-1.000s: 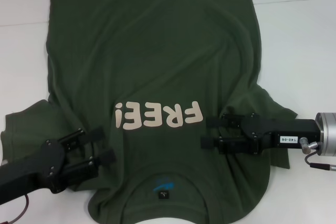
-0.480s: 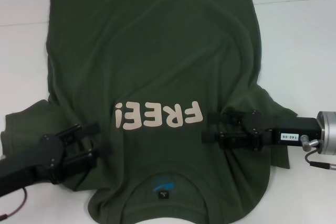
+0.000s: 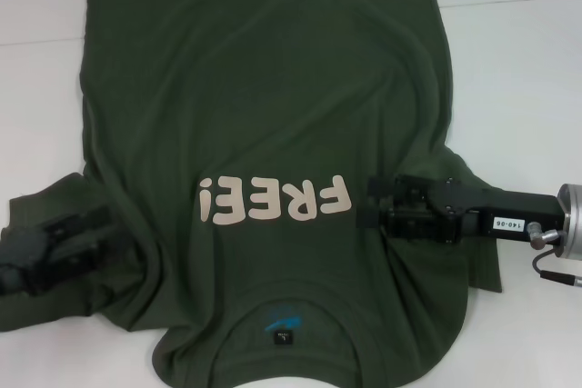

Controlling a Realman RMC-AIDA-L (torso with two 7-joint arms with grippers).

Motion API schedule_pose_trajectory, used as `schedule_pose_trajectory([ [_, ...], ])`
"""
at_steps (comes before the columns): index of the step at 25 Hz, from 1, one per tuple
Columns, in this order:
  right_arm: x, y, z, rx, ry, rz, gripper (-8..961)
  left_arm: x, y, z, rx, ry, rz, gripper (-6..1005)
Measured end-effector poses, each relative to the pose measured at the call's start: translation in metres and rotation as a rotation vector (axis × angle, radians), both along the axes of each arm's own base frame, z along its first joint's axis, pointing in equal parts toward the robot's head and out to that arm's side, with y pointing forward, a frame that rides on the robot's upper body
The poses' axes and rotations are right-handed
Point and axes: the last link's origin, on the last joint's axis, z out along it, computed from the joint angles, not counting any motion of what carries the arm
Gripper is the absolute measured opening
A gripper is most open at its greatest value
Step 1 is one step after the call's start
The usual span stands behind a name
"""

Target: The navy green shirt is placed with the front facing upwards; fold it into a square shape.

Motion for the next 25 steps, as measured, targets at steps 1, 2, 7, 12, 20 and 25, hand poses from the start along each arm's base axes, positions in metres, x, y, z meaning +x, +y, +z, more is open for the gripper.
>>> schedule_pose_trajectory([
  [1, 0.0, 0.0, 0.001, 0.004, 0.002, -0.003, 916, -0.003, 0.002, 0.005, -0.005, 0.005, 0.023, 814],
  [2, 0.0, 0.001, 0.001, 0.007, 0.005, -0.006, 916, -0.005, 0.004, 0.008, -0.01, 0.01, 0.045, 814],
  [7, 0.0, 0.002, 0.003, 0.016, 0.014, -0.015, 916, -0.021, 0.012, 0.028, -0.028, 0.08, 0.16, 813],
  [12, -0.001, 0.003, 0.004, 0.02, 0.022, -0.018, 915, -0.031, 0.017, 0.041, -0.041, 0.153, 0.217, 814],
  [20, -0.002, 0.005, 0.005, 0.031, 0.035, -0.023, 916, -0.037, 0.027, 0.05, -0.026, 0.22, 0.253, 813],
  [25, -0.002, 0.006, 0.007, 0.039, 0.038, -0.026, 916, -0.051, 0.031, 0.051, -0.007, 0.287, 0.327, 814],
])
